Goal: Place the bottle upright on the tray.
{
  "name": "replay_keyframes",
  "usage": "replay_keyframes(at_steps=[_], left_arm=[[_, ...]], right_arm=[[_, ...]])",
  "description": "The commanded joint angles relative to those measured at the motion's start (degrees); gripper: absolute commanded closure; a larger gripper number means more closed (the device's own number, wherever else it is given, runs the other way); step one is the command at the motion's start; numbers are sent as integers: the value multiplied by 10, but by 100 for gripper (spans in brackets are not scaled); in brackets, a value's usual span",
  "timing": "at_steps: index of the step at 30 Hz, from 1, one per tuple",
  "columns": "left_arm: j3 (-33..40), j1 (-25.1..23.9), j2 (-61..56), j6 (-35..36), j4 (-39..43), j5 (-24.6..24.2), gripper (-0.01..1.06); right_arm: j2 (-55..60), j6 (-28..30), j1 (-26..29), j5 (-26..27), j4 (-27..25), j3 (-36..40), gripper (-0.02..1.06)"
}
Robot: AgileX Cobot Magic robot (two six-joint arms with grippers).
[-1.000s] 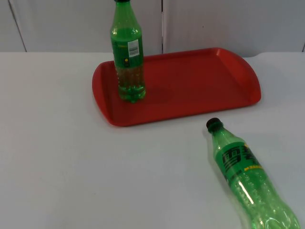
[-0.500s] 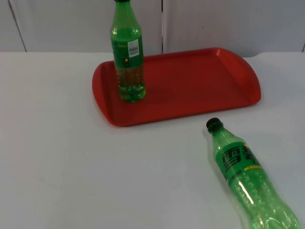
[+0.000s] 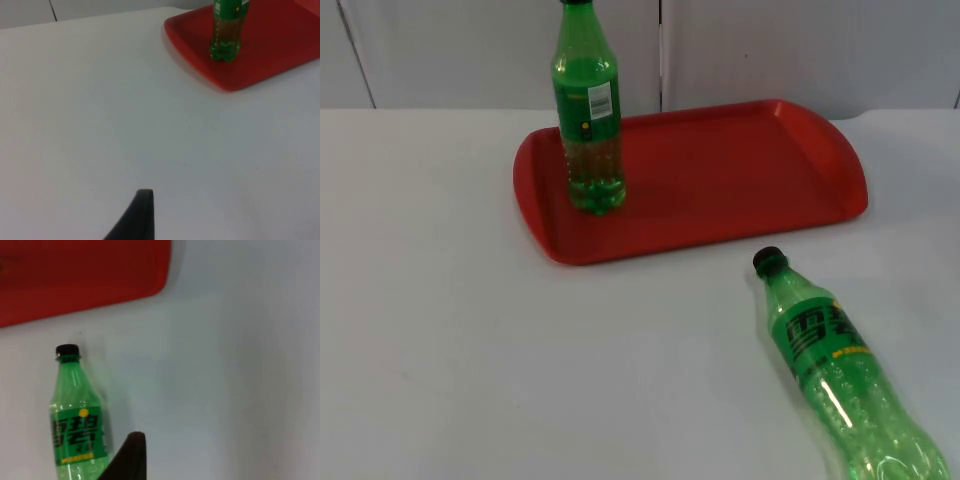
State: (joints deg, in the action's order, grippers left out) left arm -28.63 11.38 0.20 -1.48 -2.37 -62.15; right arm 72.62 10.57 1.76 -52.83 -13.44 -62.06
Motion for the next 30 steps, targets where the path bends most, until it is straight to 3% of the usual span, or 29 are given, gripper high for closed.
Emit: replay_keyframes(at_steps=[1,8,15,19,22,30], left_arm=[[3,0,-2,3,-4,6,0],[3,0,-2,3,-4,6,0],[3,0,-2,3,-3,6,0],[3,0,-2,3,-3,6,0],[3,0,-2,3,-1,6,0],[3,0,-2,3,-1,6,0]], right_arm=[[24,15,-3,2,-16,-12,4],[109,17,-76,41,1,-21,4],[167,-18,-162,67,3,-21,4],[188,-73,-201,72,51,-21,4],[202,-163,-253,72,130,-21,4],[241,-281,-325,83,199,-21,4]])
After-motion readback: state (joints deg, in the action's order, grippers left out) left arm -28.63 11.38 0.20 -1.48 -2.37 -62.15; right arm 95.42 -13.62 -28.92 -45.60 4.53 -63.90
